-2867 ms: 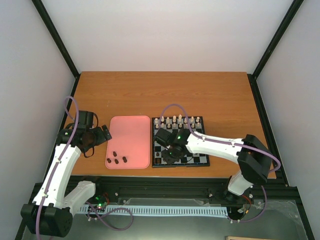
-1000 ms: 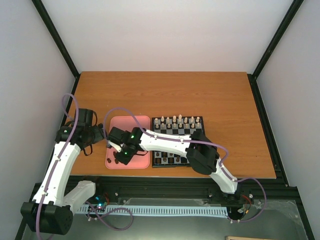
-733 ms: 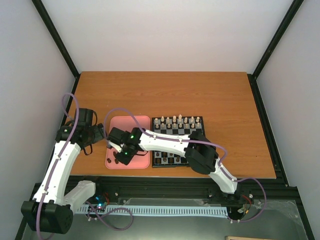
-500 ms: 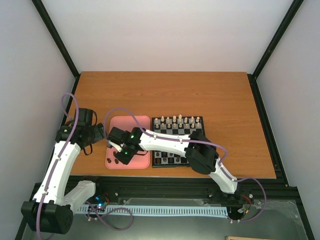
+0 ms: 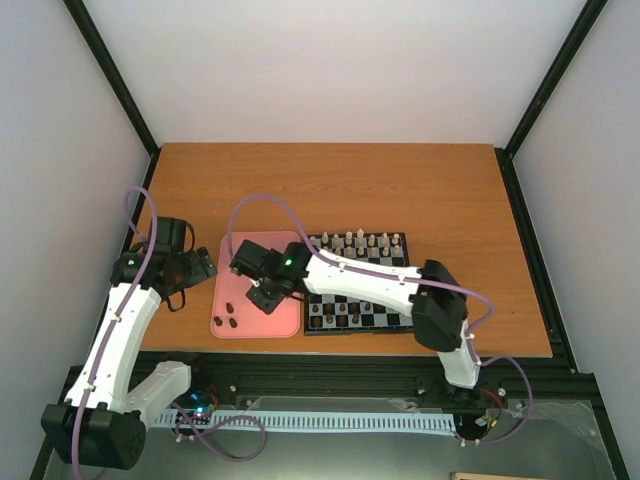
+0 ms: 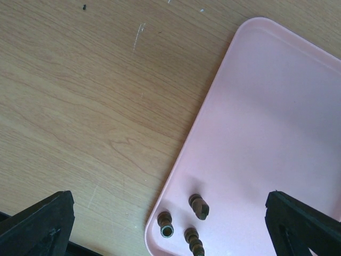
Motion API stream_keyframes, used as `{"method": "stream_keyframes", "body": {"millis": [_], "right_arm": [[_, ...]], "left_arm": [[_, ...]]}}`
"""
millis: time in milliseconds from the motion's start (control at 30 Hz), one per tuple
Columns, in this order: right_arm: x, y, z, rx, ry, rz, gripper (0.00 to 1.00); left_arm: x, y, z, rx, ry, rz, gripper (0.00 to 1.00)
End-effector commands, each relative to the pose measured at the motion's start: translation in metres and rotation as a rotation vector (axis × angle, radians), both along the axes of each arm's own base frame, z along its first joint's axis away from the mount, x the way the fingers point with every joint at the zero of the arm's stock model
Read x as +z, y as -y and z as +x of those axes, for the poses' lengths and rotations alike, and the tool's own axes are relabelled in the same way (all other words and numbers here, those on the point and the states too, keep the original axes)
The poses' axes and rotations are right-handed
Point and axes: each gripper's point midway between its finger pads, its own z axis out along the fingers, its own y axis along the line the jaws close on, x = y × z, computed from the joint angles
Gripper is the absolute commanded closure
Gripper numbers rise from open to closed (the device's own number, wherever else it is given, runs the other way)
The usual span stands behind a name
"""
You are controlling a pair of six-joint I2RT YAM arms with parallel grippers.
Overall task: Set up the chess pieces on the board
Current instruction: Pick up the chess piece from the storage box, then place the chess piece on the chessboard.
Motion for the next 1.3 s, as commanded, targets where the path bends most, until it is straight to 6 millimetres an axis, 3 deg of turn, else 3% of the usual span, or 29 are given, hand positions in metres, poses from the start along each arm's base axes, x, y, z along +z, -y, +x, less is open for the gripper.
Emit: {"method": "stream_keyframes", "body": {"millis": [0, 133, 400, 567, 900, 1267], "right_arm": [[0.052, 0.03, 0.016, -0.121, 0.092, 0.039, 0.97], [0.056, 0.075, 0.018, -0.212, 0.088, -0.013, 0.97], [0.041, 0.191, 0.012, -0.48, 0.001, -0.089, 0.97], [0.043, 0.236, 0.008, -0.589, -0.014, -0.093, 0.97], [0.028, 0.25, -0.012, -0.611, -0.093, -0.105, 0.97], [0.011, 0.239, -0.025, -0.585, -0.15, -0.087, 0.97]], "left_arm": [[0.01, 0.001, 0.005, -0.006, 0.03, -0.008, 0.0], [0.008, 0.003, 0.006, -0.016, 0.029, -0.015, 0.0], [0.004, 0.008, 0.006, -0.03, 0.03, -0.038, 0.0], [0.0, 0.01, 0.007, -0.035, 0.028, -0.051, 0.0], [-0.002, 0.011, 0.01, -0.035, 0.024, -0.055, 0.0], [-0.005, 0.01, 0.009, -0.026, 0.017, -0.055, 0.0]]}}
